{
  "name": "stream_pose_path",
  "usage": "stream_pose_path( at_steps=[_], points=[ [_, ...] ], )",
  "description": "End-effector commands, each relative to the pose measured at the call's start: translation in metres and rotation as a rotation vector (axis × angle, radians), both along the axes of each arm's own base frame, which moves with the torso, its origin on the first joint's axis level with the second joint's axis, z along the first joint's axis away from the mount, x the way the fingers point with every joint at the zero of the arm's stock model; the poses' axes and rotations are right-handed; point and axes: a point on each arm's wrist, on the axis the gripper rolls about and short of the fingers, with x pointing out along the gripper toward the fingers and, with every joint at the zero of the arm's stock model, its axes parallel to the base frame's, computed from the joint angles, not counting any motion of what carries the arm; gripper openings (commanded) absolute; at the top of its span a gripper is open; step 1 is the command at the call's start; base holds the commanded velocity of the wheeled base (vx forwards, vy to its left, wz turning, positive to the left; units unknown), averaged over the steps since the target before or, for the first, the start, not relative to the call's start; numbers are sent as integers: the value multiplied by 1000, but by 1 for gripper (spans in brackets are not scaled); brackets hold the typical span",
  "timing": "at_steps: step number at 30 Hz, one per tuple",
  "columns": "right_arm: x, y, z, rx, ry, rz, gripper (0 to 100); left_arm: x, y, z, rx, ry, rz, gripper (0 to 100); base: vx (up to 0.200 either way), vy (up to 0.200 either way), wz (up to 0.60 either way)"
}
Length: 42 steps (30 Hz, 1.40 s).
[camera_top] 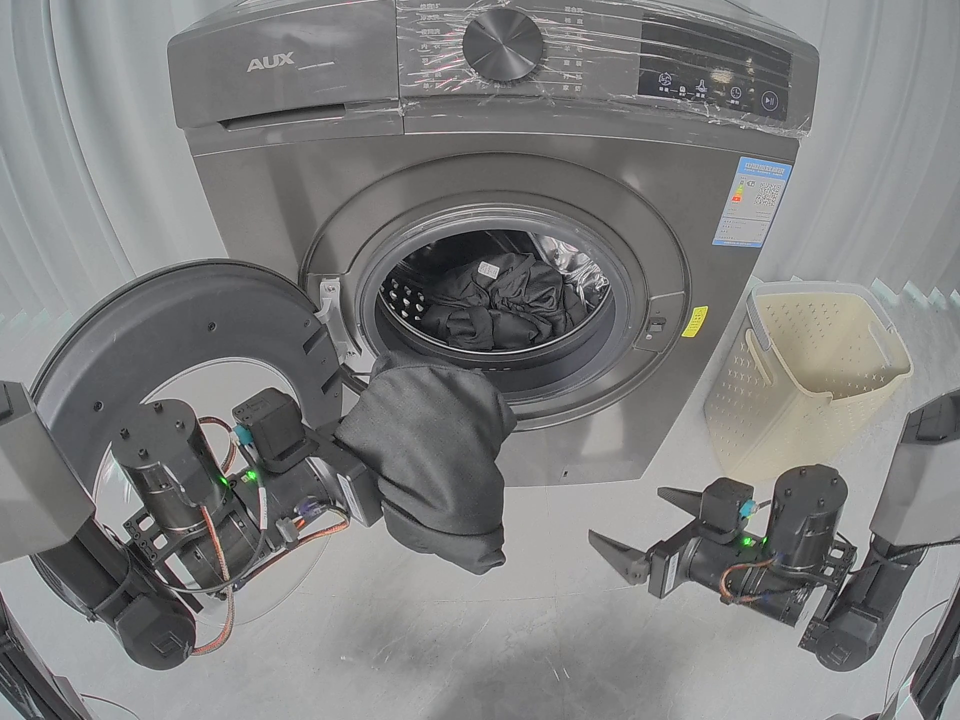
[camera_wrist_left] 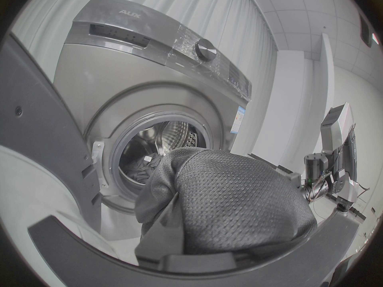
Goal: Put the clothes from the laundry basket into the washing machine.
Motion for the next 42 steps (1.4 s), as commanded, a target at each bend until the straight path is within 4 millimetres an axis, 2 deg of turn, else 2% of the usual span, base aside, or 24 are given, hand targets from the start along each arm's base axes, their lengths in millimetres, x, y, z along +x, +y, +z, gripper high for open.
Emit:
stream_pose_path(
  at_steps=[1, 6, 9, 12, 19, 28, 34, 42],
  points=[
    [14, -14, 2, 17, -10, -86, 100, -8, -1, -8, 20, 38, 16, 0, 0, 0, 0],
    [14, -20, 9, 26, -32, -108, 100, -17, -6, -9, 29, 42, -3, 0, 0, 0, 0],
    [6, -21, 9, 18, -21, -94, 100, -21, -12, -12, 39, 52, -24, 0, 0, 0, 0],
    [5, -20, 10, 20, -21, -94, 100, -21, -13, -12, 37, 50, -27, 0, 0, 0, 0],
    [6, -20, 11, 23, -26, -93, 100, -21, -14, -13, 42, 52, -28, 0, 200, 0, 0],
    [2, -14, 9, 20, -19, -70, 100, -25, -20, -22, 64, 81, -53, 0, 0, 0, 0],
    [0, -11, 9, 20, -17, -58, 100, -25, -22, -21, 61, 77, -59, 0, 200, 0, 0],
    [-1, -10, 8, 18, -15, -54, 100, -29, -25, -22, 65, 80, -79, 0, 0, 0, 0]
  ],
)
